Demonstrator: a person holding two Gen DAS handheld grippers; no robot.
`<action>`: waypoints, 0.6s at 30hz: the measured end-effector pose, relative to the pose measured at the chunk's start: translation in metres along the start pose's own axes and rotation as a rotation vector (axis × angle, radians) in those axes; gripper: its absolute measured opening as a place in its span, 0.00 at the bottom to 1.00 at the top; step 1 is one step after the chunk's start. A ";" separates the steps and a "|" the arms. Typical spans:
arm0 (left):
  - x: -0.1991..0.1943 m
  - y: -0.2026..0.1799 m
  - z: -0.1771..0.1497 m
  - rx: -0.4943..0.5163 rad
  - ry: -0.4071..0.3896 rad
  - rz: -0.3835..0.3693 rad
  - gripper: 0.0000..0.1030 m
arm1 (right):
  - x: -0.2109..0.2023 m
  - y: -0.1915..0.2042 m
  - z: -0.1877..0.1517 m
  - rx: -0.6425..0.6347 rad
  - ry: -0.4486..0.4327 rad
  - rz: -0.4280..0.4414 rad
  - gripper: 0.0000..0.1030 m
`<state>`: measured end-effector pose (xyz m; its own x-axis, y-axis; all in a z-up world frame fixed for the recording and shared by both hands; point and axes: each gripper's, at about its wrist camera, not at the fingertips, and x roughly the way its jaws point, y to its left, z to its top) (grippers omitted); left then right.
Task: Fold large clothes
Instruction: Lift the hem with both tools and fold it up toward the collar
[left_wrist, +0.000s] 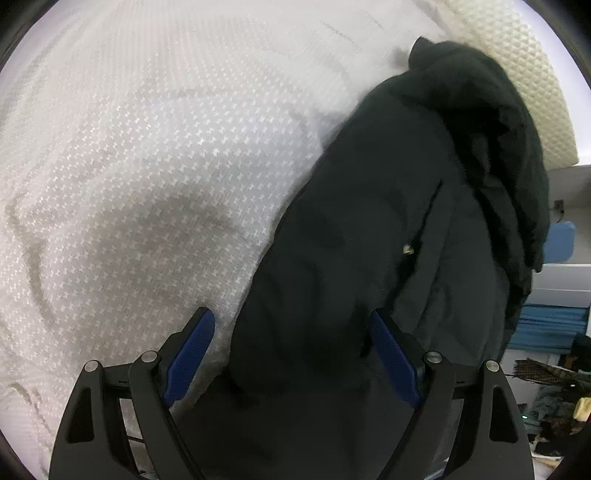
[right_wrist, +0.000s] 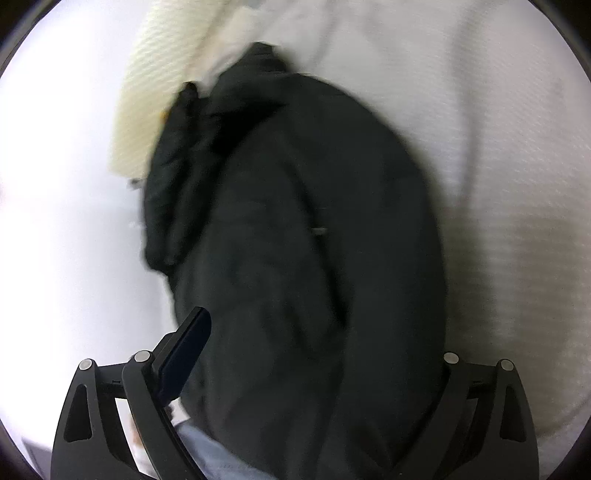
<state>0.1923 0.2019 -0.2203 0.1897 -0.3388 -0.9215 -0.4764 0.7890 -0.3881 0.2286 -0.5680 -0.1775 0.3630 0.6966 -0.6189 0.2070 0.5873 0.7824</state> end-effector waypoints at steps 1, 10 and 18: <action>0.002 -0.003 0.001 0.012 0.010 0.026 0.84 | -0.001 0.004 -0.001 -0.014 0.004 0.028 0.92; 0.016 -0.028 0.006 0.073 0.110 -0.040 0.85 | -0.002 0.008 -0.008 -0.016 0.022 0.086 0.92; 0.001 -0.021 0.010 0.045 0.174 -0.481 0.85 | 0.013 0.000 -0.006 0.024 0.042 0.017 0.92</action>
<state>0.2110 0.1895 -0.2135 0.2308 -0.7464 -0.6242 -0.3318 0.5427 -0.7716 0.2285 -0.5561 -0.1857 0.3283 0.7235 -0.6073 0.2230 0.5654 0.7941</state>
